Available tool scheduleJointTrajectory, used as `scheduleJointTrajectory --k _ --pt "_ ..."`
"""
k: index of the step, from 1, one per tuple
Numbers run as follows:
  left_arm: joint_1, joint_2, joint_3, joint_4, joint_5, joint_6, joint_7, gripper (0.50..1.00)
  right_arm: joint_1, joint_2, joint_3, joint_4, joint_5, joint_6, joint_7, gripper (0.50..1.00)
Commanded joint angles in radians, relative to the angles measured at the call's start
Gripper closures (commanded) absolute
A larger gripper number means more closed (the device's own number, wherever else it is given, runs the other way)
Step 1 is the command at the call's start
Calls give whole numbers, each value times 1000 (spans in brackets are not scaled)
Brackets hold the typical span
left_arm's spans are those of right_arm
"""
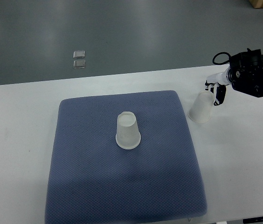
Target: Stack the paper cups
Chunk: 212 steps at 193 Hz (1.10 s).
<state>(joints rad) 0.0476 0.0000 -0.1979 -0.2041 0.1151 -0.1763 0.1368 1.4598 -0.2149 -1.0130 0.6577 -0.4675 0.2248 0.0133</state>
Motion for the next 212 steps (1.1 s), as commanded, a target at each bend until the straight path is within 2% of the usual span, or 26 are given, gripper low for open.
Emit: scheduleJointTrajectory --k 1,55,98,113,169,212 --pt "0 0 0 0 0 0 0 500 4 0 5 -3 0 5 -1 810" --pt "0 0 0 0 0 0 0 500 13 0 11 -1 0 22 0 799" --pt "0 0 0 2 0 0 1 500 8 0 11 -1 -2 31 2 658" --pt "0 0 0 2 0 0 0 500 11 -1 11 -1 0 34 7 640" --pt "0 0 0 2 0 0 0 500 16 -3 20 2 12 57 11 640" --pt "0 0 0 0 0 0 0 500 17 -3 142 3 9 96 4 640"
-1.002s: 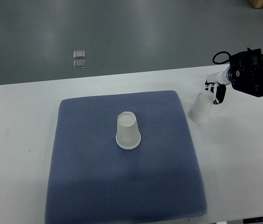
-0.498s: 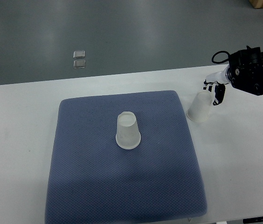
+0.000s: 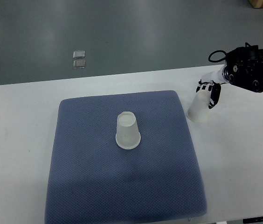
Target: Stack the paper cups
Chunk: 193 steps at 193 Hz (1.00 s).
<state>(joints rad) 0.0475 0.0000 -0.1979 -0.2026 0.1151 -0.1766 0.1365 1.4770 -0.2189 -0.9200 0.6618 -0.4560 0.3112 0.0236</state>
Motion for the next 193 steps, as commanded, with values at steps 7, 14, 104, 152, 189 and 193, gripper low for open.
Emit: scheduleJointTrajectory --k 7,14,104,152,189,193 --pt "0 0 0 -1 0 0 0 500 0 3 50 -1 -4 6 -7 640" --pt "0 0 0 -1 0 0 0 500 0 3 52 -1 -4 5 -7 640" --pt "0 0 0 2 0 0 0 500 -7 3 36 -1 -15 -9 -7 758" --pt "0 0 0 2 0 0 0 500 2 -4 35 4 -44 -8 -7 965" --pt "0 0 0 2 0 0 2 500 120 -45 23 70 -53 23 -8 963" --pt "0 0 0 2 0 0 2 500 120 -45 23 70 -53 23 -8 963"
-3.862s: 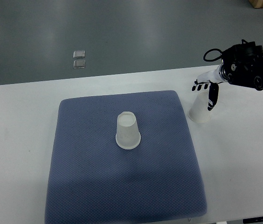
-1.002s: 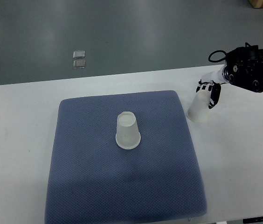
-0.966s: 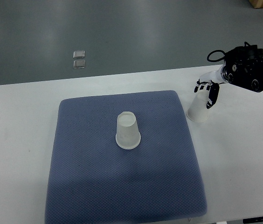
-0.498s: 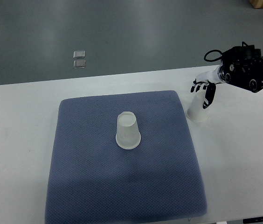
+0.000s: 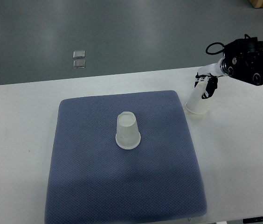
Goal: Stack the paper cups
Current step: 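Lift the white cup with the right hand over the cushion cup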
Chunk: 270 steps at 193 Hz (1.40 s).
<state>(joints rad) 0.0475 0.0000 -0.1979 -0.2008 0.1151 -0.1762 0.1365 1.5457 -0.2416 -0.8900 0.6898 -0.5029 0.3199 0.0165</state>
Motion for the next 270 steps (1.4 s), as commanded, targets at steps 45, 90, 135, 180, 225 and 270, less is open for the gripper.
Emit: scheduleJointTrajectory --k 45,90,135,180,225,270 --pt "0 0 0 0 0 0 0 500 442 -125 -52 312 -11 68 -4 961" --pt "0 0 0 -2 0 0 0 500 677 -146 -66 484 -9 99 -4 955" --pt "0 0 0 1 0 0 2 500 749 -125 -49 573 12 94 -1 948" --pt "0 0 0 3 0 0 2 500 752 1 25 600 198 88 0 946" --pt "-2 0 0 3 0 0 2 500 746 148 28 603 215 44 0 946" --pt "0 0 0 4 0 0 2 500 740 168 26 623 216 39 -1 946"
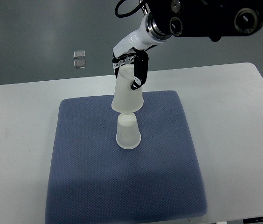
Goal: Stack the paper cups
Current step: 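Lift the white cup with the right hand over the cushion cup, then lower the held cup onto the upside-down cup on the cushion, then open the right hand fingers to release the stacked cup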
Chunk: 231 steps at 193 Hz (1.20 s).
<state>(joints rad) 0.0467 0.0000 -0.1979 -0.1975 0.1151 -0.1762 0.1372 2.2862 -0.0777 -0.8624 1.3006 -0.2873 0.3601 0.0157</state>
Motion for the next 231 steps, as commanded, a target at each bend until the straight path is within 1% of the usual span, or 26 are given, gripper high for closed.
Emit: scheduleJointTrajectory --k 1,22,44,92,149,157,181,194,231 --pt "1 0 0 1 0 0 1 500 -1 4 -1 13 0 -1 0 946" --pt "1 0 0 1 0 0 -1 500 -2 4 0 31 2 -9 -2 942" --pt "1 0 0 1 0 0 -1 500 -14 13 -3 42 11 -58 -2 942" --pt "1 0 0 1 0 0 -1 500 -30 15 -9 43 22 -87 -3 938" --pt "1 0 0 1 0 0 1 500 -68 32 -13 46 22 -132 -16 910" --pt "1 0 0 1 0 0 -1 500 -74 35 -13 48 22 -138 -16 897" --pt "1 0 0 1 0 0 -1 500 -87 38 -13 51 22 -139 -17 889" --pt "1 0 0 1 0 0 -1 500 -88 39 -13 57 22 -141 -17 869" --pt "1 0 0 1 0 0 1 500 -94 38 -13 62 22 -153 -16 863"
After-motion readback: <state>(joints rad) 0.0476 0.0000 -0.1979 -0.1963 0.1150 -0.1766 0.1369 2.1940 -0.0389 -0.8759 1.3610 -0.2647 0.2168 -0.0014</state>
